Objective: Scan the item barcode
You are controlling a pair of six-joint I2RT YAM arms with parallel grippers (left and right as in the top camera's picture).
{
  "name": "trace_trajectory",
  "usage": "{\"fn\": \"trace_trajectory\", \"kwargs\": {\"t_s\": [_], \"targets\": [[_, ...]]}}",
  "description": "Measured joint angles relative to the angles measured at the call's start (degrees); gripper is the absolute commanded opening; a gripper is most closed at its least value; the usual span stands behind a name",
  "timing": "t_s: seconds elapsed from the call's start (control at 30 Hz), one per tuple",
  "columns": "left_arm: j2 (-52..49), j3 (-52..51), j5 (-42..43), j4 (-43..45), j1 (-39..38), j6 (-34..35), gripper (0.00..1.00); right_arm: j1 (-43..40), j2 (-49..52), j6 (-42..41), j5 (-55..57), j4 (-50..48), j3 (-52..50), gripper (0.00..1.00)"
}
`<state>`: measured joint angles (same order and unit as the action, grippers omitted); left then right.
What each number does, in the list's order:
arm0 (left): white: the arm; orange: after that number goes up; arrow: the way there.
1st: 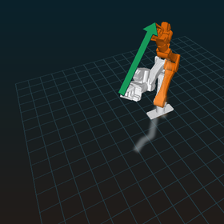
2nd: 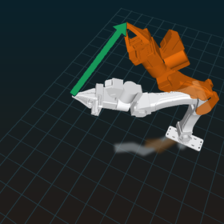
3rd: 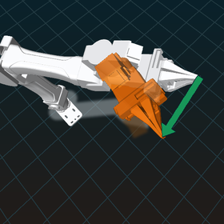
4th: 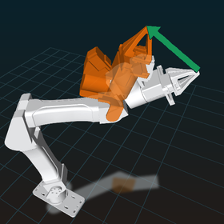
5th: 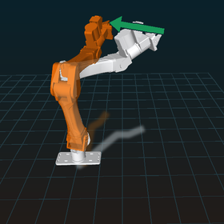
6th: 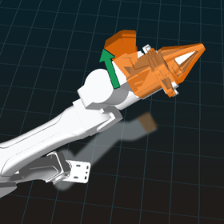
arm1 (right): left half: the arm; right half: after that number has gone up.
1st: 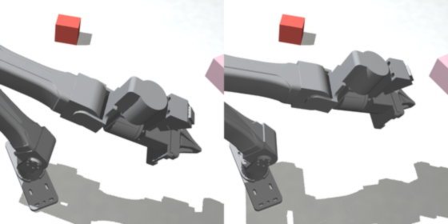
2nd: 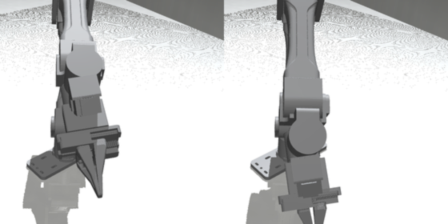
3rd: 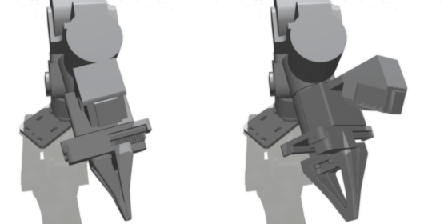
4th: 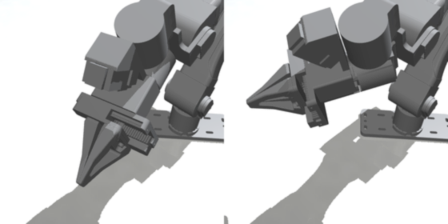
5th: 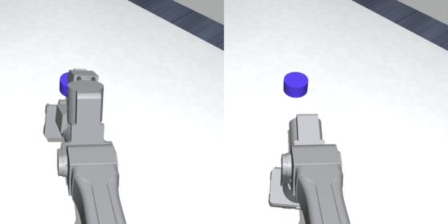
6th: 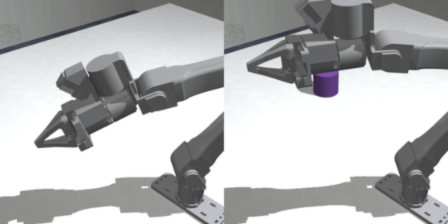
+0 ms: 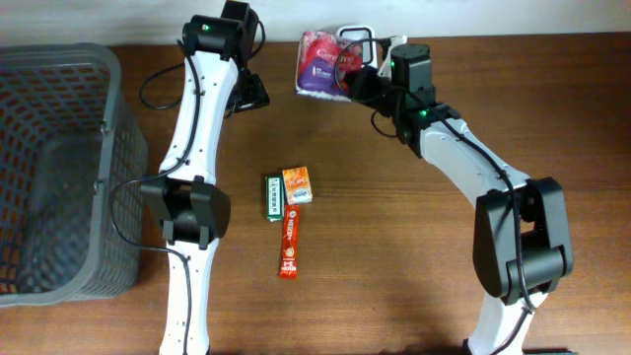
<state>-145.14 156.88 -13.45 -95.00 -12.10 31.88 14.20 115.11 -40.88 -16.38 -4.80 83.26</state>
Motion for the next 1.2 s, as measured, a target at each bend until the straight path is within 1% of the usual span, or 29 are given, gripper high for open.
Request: {"fn": "trace_trajectory", "kwargs": {"t_s": [0.1,0.13,0.2,0.33,0.5,0.77,0.83,0.87,0.97,1.03,1.13,1.17,1.2], "targets": [[0.00,0.00,0.00,0.02,0.00,0.00,0.99,-1.07,-0.15,-1.22,9.31,-2.93,-0.02,0.04],[0.00,0.00,0.00,0.02,0.00,0.00,0.99,-1.33,-0.15,-1.42,14.43,-3.21,-0.02,0.04],[0.00,0.00,0.00,0.04,0.00,0.02,0.99,-1.42,-0.09,-1.42,19.50,-6.01,-0.02,0.04],[0.00,-0.02,-0.02,-0.07,0.00,0.00,0.99,-1.29,2.14,-1.79,22.01,-13.90,-0.02,0.04],[0.00,-0.04,0.00,0.04,0.00,0.00,0.99,-1.05,8.31,-5.31,24.55,-15.85,-0.02,0.04],[0.00,-0.04,0.00,0.02,0.00,0.02,0.99,-1.25,8.59,-5.66,23.23,-17.18,-0.02,0.04],[0.00,-0.04,0.00,0.00,0.00,0.00,0.99,-2.75,6.75,-5.62,22.08,-13.05,-0.09,0.04],[0.00,-0.04,0.00,0.07,0.00,0.00,0.99,-5.53,3.74,-5.18,21.70,-10.14,-0.13,0.04],[0.00,-0.04,0.02,-0.04,0.00,0.02,0.99,-16.74,-7.58,-3.85,22.01,4.63,0.20,0.04],[0.00,-0.04,0.02,0.09,0.00,0.02,0.99,-23.82,-11.30,-3.67,22.40,14.38,0.79,0.04],[0.00,-0.07,0.02,-0.02,0.00,0.00,0.99,-38.12,-10.93,-3.63,22.99,30.77,0.55,0.04],[0.00,-0.07,0.02,0.09,0.00,0.00,0.99,-42.36,-10.21,-3.65,22.97,33.53,0.50,0.04],[0.00,-0.09,0.00,0.02,0.00,0.00,0.99,-45.35,-9.42,-3.48,23.39,34.25,0.42,0.04]]}}
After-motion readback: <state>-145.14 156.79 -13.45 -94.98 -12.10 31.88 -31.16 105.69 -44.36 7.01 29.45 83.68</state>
